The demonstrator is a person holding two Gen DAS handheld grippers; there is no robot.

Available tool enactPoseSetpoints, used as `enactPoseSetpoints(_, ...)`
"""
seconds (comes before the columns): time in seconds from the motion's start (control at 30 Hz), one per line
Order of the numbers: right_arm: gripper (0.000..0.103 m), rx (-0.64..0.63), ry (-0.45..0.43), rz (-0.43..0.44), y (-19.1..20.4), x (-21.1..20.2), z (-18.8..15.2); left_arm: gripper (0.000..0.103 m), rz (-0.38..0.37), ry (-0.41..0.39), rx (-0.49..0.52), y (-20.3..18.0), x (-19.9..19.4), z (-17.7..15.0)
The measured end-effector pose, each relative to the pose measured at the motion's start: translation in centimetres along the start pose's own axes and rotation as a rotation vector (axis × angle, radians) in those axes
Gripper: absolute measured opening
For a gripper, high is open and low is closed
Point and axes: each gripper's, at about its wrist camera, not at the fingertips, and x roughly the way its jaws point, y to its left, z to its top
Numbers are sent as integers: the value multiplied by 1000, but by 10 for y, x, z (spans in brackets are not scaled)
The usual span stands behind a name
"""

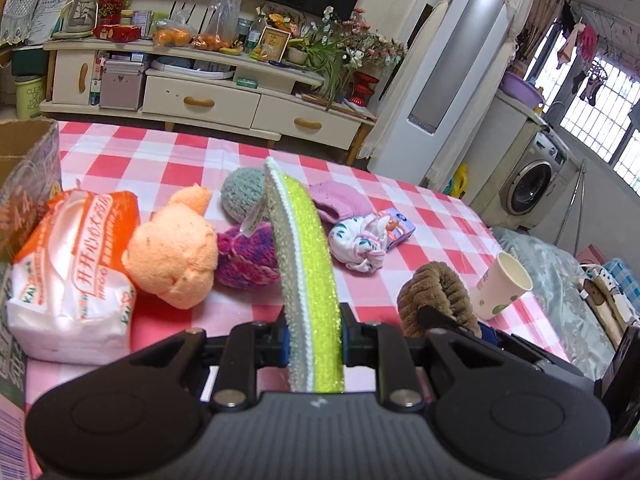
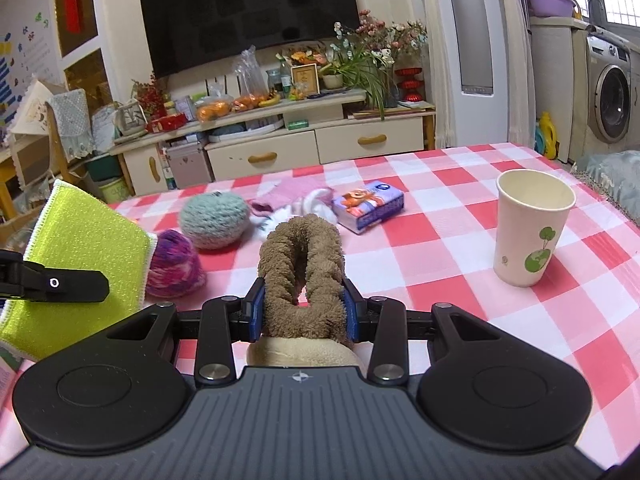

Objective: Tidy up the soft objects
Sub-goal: 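Carry the ring plush and sponge into the box and open both grippers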

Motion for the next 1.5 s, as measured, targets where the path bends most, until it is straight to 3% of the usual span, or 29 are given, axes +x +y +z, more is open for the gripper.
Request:
enactPoseSetpoints(0.33, 46, -33, -24, 27, 33, -19, 4, 19, -16, -62, -11, 20, -32, 9)
enactPoseSetpoints(0.7, 46, -67, -53, 122, 75, -40, 19, 19, 2, -177, -54, 54, -75, 26)
enactPoseSetpoints(1.1, 46, -115, -57, 354, 165, -55, 36, 19, 135, -295, -159, 127, -115, 50)
enactPoseSetpoints(1.5, 47, -199, 55, 540, 251, -48, 14, 19, 269, -281, -226, 199, -116, 58)
